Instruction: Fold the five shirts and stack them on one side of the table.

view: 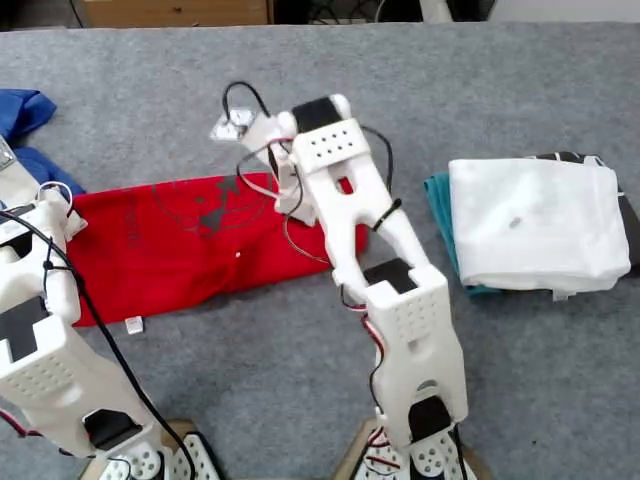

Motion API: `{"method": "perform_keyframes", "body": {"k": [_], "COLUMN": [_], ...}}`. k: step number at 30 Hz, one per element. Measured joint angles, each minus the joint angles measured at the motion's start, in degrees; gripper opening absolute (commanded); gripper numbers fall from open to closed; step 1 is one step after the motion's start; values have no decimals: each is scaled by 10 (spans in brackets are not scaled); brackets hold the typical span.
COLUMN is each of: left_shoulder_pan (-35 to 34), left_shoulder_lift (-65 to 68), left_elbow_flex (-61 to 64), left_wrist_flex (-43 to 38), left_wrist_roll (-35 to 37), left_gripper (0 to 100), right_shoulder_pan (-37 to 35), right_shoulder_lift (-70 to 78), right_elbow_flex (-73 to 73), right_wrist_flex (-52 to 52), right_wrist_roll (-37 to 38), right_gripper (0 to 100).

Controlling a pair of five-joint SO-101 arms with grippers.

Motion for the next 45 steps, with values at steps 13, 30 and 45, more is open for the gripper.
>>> {"method": "perform_keyframes", "body": {"k": [13,30,45], "left_shoulder_pan": [-1,-1,-1], "left_shoulder_lift": [0,0,0], "left_elbow_flex": [-4,-4,-4], "left_wrist_flex": [1,1,1], "left_wrist_roll": [0,2,2], "left_gripper": [29,29,29], "right_shoulder_pan": [57,-138,-152], "right_shoulder_lift": [47,38,20], "right_elbow_flex": [-44,-54,58], "right_wrist_flex": [-33,66,-84], "right_wrist_roll": [-3,-64,-109], "right_gripper": [13,13,13]}}
